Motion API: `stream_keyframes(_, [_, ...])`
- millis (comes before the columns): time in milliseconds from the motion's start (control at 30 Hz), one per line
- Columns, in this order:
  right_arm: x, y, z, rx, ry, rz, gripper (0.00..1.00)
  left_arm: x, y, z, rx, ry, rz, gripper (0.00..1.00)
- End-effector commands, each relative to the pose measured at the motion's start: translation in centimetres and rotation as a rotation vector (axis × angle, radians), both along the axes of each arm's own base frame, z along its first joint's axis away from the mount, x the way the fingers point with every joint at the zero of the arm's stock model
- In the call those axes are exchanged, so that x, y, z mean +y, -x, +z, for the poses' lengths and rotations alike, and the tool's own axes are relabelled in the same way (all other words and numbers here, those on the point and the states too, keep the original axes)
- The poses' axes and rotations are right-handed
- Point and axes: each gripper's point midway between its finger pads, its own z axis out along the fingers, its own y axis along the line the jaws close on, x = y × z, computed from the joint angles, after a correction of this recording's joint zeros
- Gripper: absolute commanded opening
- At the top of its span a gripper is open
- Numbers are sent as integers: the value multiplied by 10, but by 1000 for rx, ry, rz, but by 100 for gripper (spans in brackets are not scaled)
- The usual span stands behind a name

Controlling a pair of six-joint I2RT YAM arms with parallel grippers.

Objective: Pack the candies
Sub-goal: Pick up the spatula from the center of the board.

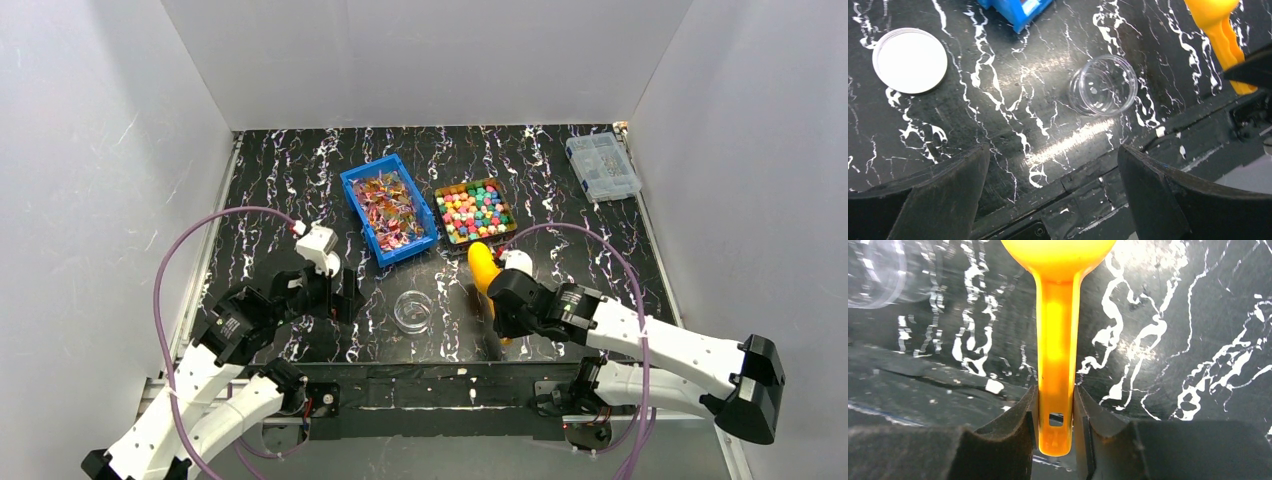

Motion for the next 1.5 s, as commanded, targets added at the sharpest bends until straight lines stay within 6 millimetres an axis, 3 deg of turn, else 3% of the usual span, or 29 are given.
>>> stream_keyframes(0, [23,-4,38,-47,-108,77,1,-13,17,14,6,35,-133,99])
stream_keyframes(300, [82,15,108,-35,-386,327,1,-35,43,46,-23,125,-356,99])
stream_keyframes(567, [109,48,157,36,-544,561,1,-42,62,75,-221,178,-545,99])
stream_keyframes(800, [118,75,181,115,-640,708,1,-41,68,92,-482,171,-649,99])
stream_keyframes(1033, [118,106,208,180,-764,883,1,-42,83,94,-627,139,-793,99])
stream_keyframes(1233, [112,115,207,202,-763,937,1,-43,89,94,-715,114,-862,99])
stream_keyframes(1467, [104,139,209,269,-826,1084,1,-44,91,111,-788,130,-868,99])
